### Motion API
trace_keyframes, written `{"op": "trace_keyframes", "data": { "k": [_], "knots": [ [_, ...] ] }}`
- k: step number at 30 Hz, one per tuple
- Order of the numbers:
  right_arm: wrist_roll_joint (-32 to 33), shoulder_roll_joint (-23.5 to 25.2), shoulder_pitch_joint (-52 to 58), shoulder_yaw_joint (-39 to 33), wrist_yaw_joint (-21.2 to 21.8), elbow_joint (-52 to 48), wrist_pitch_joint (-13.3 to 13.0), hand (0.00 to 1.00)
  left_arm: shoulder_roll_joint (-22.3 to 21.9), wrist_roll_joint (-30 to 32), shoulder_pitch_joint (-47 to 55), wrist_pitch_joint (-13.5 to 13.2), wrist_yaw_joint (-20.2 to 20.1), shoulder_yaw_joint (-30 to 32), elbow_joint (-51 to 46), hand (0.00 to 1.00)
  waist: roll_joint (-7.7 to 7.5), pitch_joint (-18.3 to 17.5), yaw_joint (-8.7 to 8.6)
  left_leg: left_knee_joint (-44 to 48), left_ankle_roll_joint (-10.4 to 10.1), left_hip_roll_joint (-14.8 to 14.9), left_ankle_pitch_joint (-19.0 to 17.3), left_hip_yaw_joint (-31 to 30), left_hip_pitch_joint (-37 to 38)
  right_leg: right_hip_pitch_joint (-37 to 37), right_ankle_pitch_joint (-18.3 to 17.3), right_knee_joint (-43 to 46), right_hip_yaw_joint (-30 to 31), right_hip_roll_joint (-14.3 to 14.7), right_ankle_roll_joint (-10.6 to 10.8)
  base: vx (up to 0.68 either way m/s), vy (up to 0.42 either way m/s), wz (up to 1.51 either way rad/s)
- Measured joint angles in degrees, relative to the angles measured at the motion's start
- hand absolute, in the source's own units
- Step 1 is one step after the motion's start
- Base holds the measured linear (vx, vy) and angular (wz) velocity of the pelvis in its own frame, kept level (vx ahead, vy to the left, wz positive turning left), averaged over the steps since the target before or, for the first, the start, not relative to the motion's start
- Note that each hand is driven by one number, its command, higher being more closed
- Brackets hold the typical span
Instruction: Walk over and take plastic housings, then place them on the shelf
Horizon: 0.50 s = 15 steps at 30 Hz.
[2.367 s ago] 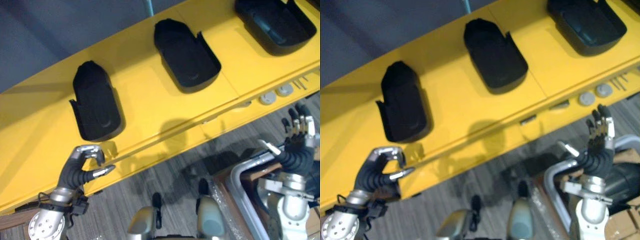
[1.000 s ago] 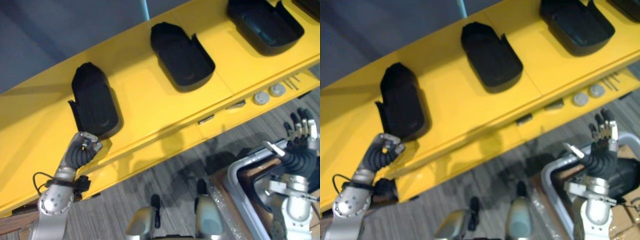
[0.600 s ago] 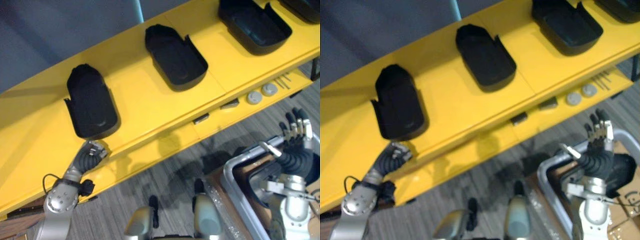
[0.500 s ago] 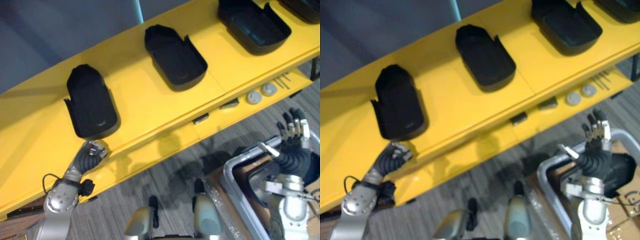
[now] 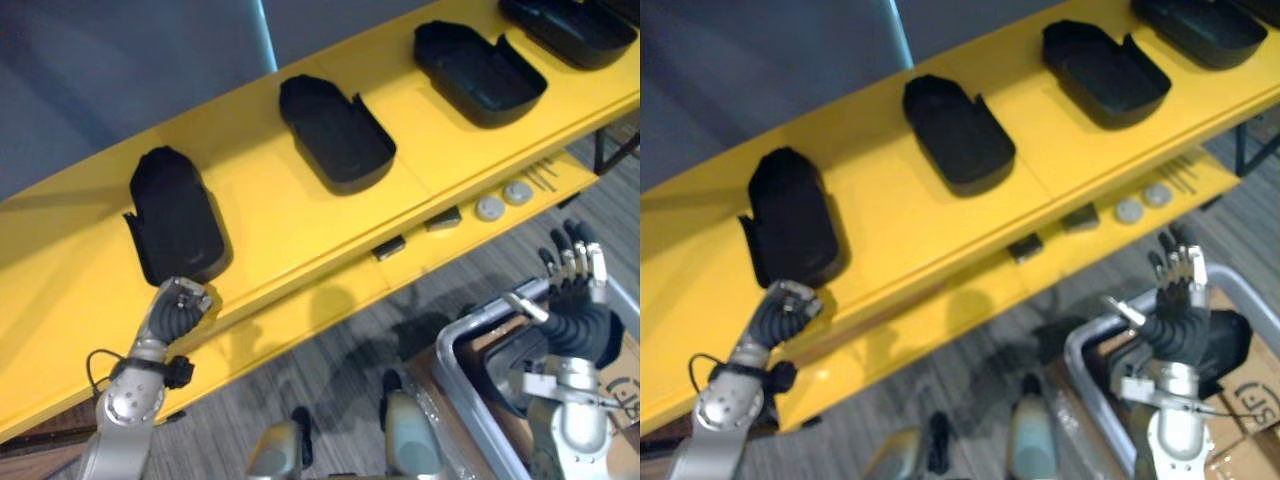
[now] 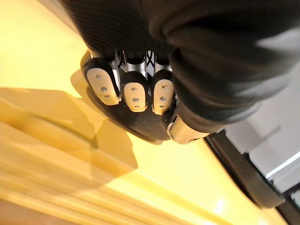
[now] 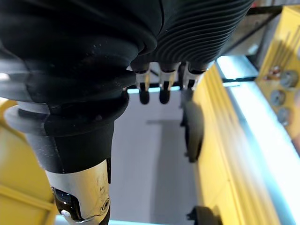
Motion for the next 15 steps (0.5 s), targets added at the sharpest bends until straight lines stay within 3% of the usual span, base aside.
{"op": "trace_keyframes", "data": {
  "k": [4,15],
  "knots": [
    [0.0,0.0,1.2,1.1,0.0,-0.8,-0.1,0.00,-1.3,1.4,-0.5,1.6,1.6,-0.6,2.5,1.00,0.03,-1.4,0.03,1.6,0.0,0.3,-0.8,0.2,-0.8,0.0,-0.1,0.4,0.1,0.1,0.0,0.00,0.005,-0.02],
    [-0.1,0.2,2.5,3.5,-0.1,-2.2,-0.2,0.00,-3.1,1.4,-0.4,2.7,3.7,-2.0,6.4,1.00,-0.34,-3.1,1.07,4.5,0.0,1.0,-2.4,0.7,-1.0,0.1,-0.5,1.8,0.6,0.7,-0.1,0.00,0.003,-0.03]
  ]
}}
